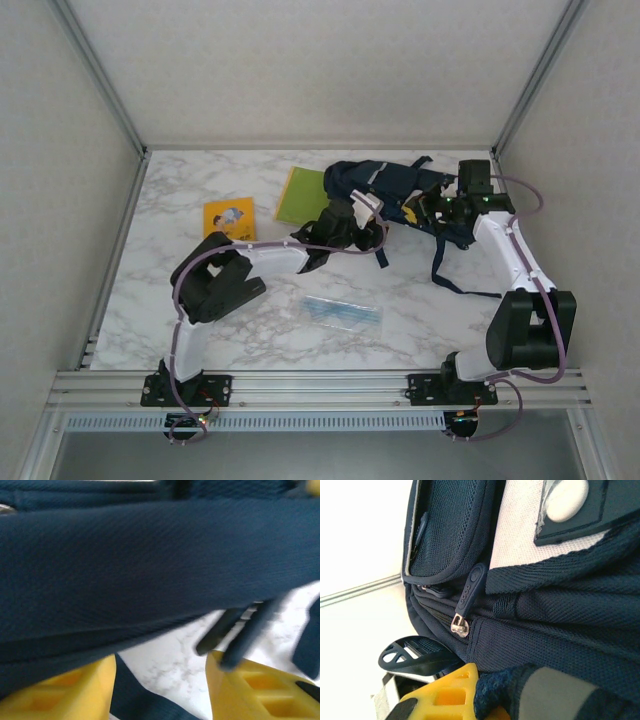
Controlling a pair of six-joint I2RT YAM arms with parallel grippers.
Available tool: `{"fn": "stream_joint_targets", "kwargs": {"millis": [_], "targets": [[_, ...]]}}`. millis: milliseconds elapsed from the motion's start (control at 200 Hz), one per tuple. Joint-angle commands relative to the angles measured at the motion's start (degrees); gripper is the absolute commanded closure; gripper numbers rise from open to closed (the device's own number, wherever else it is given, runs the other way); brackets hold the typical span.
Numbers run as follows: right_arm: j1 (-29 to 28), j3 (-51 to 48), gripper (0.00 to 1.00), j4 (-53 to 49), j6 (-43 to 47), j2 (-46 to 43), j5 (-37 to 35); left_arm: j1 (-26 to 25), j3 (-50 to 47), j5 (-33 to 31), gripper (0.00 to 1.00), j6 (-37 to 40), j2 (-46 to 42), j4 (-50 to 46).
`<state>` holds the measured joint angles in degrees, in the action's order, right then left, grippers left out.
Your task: Pack the student bag
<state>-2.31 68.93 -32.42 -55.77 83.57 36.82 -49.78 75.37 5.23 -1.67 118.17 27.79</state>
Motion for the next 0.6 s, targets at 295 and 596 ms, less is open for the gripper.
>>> {"fn": "stream_joint_targets", "kwargs": {"millis": [295,596], "targets": [[-1.1,-2.3,1.00,3.8,2.9,-2.4,6.4,-0.2,0.2,1.6,0.46,-1.9,-1.9,8.0],[-1.1,-1.9,1.00,2.3,5.4,-1.4,5.0,-0.2,0.3,6.4,0.43,-4.4,-4.1,4.7]]}}
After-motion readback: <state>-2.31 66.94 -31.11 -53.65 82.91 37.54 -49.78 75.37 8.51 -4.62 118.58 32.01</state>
